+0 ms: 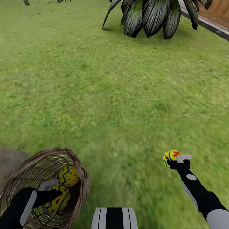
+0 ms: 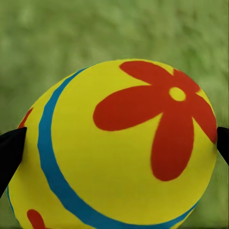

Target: Take the three Easter eggs out of the wicker basket on the lawn in the garden, then place them on the lawn next to a single tree (choose any tree) so that all three eggs are next to the same tree and none are left in the basket.

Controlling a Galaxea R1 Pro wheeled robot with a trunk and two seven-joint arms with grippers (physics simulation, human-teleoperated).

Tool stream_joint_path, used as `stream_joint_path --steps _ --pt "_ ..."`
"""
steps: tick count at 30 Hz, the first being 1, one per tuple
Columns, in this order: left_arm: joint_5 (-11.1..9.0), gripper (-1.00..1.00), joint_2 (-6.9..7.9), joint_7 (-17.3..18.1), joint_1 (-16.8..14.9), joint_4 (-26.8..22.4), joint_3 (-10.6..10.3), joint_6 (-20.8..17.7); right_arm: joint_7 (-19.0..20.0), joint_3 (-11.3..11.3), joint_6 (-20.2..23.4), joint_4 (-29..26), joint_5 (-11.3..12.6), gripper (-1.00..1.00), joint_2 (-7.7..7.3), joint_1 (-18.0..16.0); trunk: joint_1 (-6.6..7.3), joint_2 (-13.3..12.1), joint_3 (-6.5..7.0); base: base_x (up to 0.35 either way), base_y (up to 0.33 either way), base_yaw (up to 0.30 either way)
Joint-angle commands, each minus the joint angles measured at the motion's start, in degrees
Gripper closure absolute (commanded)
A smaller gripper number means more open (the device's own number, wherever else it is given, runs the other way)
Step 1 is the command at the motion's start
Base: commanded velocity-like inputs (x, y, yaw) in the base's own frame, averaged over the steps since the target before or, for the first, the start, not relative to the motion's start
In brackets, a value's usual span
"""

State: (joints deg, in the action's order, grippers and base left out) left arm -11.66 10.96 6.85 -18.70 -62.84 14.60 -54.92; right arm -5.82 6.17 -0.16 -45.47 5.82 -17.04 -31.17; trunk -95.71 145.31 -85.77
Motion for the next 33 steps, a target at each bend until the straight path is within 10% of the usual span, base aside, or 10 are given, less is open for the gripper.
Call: stream_joint_path --steps 1,4,5,33 --pt "-0.2 -1.0 -0.12 0.2 0.0 0.0 0.0 -0.3 -0.5 0.4 0.0 0.0 0.6 1.0 -0.1 0.0 -0.01 0.0 -0.26 0.0 0.0 0.0" --pt "-0.2 -1.0 -0.57 0.2 0.0 0.0 0.0 -0.3 -0.5 0.4 0.0 0.0 0.6 1.0 -0.1 0.0 -0.07 0.1 -0.71 0.0 0.0 0.0" --pt "-0.2 1.0 -0.62 0.3 0.0 0.0 0.0 -0.3 -0.5 0.4 0.0 0.0 0.6 1.0 -0.1 0.0 -0.07 0.1 -0.71 0.0 0.0 0.0" --pt "-0.2 1.0 -1.82 0.3 0.0 0.2 -0.1 -0.3 -0.2 0.3 -0.2 2.0 0.6 1.0 -0.45 0.0 -0.07 0.1 -0.71 0.0 0.0 0.0"
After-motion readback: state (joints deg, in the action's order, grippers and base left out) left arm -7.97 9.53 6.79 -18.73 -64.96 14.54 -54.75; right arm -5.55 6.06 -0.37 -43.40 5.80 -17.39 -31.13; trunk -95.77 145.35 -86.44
